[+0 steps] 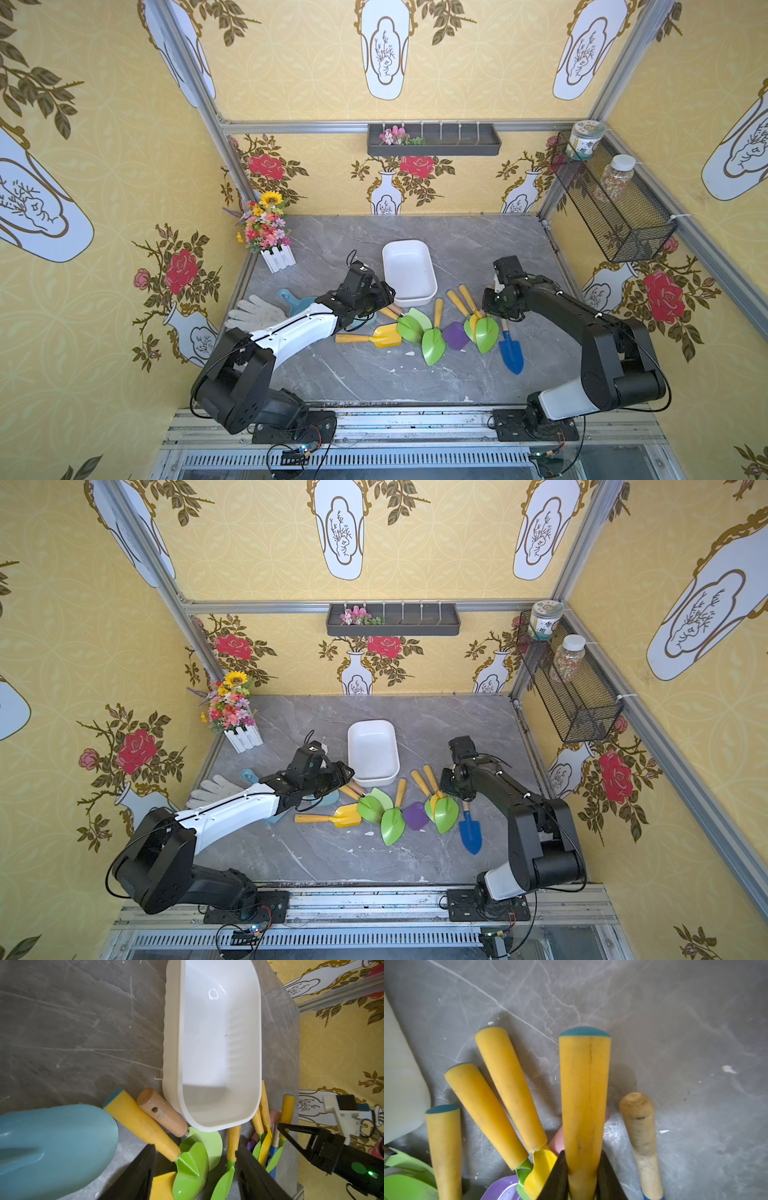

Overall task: Put the shovel into the storage box
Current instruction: Pick up the shovel from the center of the board.

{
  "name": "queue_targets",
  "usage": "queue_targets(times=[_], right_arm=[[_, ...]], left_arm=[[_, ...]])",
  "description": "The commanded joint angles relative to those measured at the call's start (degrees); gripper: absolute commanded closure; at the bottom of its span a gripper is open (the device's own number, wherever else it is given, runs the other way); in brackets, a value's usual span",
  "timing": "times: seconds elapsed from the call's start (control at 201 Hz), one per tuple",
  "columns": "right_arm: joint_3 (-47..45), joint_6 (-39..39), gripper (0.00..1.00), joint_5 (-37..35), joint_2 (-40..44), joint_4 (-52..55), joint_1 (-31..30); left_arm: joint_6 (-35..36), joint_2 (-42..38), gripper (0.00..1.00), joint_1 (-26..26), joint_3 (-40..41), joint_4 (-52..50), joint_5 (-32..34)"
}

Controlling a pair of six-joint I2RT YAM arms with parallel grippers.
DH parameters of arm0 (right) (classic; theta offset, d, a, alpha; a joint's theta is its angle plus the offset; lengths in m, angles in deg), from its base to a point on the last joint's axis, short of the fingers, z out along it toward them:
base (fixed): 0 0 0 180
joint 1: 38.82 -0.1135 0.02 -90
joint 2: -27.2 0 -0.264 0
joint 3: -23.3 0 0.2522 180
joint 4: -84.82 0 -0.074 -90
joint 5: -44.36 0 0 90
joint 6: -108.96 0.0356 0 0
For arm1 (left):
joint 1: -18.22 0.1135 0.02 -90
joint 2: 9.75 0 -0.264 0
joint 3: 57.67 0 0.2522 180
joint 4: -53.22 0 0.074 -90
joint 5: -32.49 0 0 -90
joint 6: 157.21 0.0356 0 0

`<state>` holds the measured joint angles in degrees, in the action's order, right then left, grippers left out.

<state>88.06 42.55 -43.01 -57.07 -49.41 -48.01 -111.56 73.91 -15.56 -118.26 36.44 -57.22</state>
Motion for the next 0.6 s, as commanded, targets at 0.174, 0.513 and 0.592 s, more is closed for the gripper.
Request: queue_targets(times=[0.174, 0.513, 0.592], right_arm=[[5.11, -1.25, 0.84, -3.19, 5.00, 8.04, -2.71], [11.25, 0.66, 0.84, -3.70, 4.61, 10.29, -10.77], [12.50, 0.94, 0.84, -2.96, 3.58, 9.59, -11.87]], left_arm=[[4.36, 7.34, 0.42, 2.21, -5.51, -1.21, 1.68], [9.93, 17.78, 0.65, 2.75, -13.73, -3.59, 2.75], [10.73, 19.06, 0.71, 2.75, -14.83, -4.01, 3.01]])
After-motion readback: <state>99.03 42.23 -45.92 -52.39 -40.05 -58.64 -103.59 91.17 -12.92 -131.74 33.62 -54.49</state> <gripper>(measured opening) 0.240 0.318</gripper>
